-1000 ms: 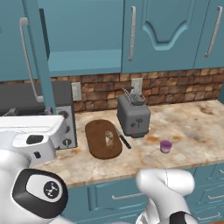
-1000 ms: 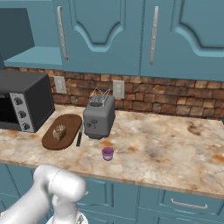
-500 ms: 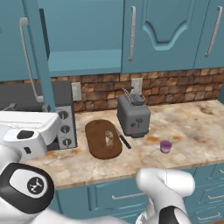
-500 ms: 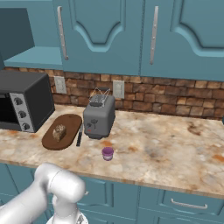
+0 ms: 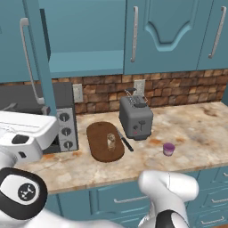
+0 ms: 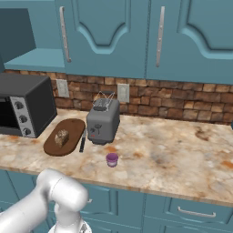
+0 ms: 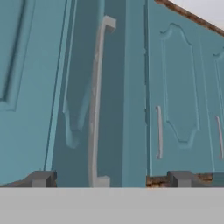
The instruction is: Pick the bread, place it on the cutting board, pick the jam, place it on the counter, and close the cabinet.
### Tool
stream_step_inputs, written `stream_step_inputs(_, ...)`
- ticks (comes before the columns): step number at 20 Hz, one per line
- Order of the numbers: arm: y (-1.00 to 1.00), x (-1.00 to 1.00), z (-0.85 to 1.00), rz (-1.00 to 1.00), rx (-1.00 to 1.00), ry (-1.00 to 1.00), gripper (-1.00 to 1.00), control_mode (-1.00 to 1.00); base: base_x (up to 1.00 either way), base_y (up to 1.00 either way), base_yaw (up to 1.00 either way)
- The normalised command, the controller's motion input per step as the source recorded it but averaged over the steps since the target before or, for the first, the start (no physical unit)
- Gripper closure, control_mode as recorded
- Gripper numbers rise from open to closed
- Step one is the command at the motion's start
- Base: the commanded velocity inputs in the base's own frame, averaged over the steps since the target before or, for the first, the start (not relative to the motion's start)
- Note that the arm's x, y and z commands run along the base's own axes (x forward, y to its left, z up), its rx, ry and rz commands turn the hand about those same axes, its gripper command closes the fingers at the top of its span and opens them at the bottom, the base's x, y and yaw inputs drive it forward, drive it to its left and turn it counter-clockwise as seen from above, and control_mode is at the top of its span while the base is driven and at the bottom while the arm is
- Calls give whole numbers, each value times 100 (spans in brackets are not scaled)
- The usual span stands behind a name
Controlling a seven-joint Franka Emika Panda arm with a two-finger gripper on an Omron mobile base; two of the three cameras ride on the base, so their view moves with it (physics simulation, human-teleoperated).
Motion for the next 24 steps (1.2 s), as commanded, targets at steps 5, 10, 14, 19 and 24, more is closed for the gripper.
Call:
stream_step_inputs(5, 0, 4, 0, -11, 0, -2, -100, -100, 0, 0, 0)
stream_step_inputs(10, 0, 9, 0, -11, 0, -2, -100, -100, 0, 0, 0)
stream_step_inputs(14, 1, 5, 0, -10, 0, -2, -100, -100, 0, 0, 0)
stream_step_inputs(19, 0, 9, 0, -10, 0, -1, -100, -100, 0, 0, 0)
stream_step_inputs(24, 0, 12, 1, -11, 0, -1, -100, -100, 0, 0, 0)
